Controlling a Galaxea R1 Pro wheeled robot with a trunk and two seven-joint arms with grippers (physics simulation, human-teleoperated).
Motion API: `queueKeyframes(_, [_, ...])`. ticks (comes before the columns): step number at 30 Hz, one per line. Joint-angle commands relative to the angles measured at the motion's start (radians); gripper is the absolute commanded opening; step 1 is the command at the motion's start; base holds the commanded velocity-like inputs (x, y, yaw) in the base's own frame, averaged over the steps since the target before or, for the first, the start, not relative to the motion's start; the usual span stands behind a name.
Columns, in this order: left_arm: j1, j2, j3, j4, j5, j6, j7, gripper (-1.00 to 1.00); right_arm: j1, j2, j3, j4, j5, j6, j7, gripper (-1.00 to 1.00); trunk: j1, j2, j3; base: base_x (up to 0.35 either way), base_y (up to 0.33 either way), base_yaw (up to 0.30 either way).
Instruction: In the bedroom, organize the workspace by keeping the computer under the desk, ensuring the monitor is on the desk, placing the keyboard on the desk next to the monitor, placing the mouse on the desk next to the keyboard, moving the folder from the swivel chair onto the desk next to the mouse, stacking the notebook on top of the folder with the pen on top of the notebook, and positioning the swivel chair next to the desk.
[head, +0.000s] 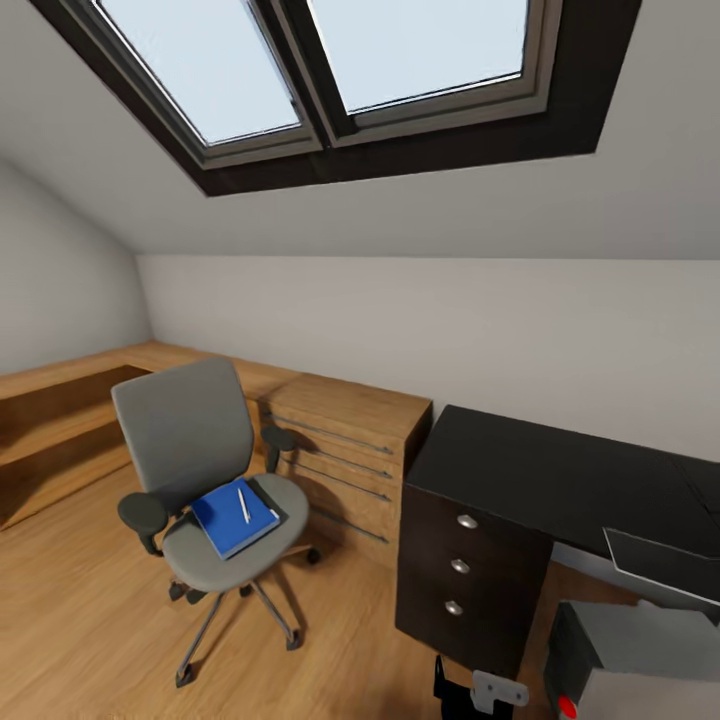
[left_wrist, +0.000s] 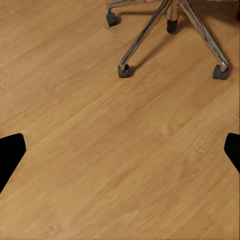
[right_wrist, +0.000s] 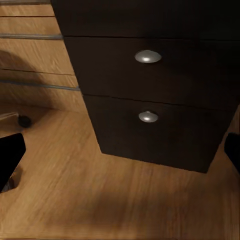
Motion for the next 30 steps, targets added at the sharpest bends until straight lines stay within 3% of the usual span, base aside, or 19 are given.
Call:
queueKeyframes(1, [0.000, 0.002, -0.008, 0.001, 0.011, -0.011, 0.006, 1.00, -0.001, 0.000, 0.009, 0.001, -0.009, -0.004, -0.004, 1.00, 0.000, -0.001, -0.001, 0.000, 0.000, 0.280])
queueKeyframes(26, [0.001, 0.002, -0.004, 0.005, 0.017, -0.017, 0.016, 1.00, -0.001, 0.021, 0.012, 0.002, -0.003, -0.006, -0.003, 1.00, 0.000, -0.001, -0.001, 0.000, 0.000, 0.281])
queueKeyframes(30, [0.001, 0.003, 0.003, 0.006, 0.035, -0.017, 0.014, 1.00, -0.001, 0.020, 0.021, 0.002, -0.003, -0.007, -0.003, 1.00, 0.000, -0.001, -0.001, 0.000, 0.000, 0.281])
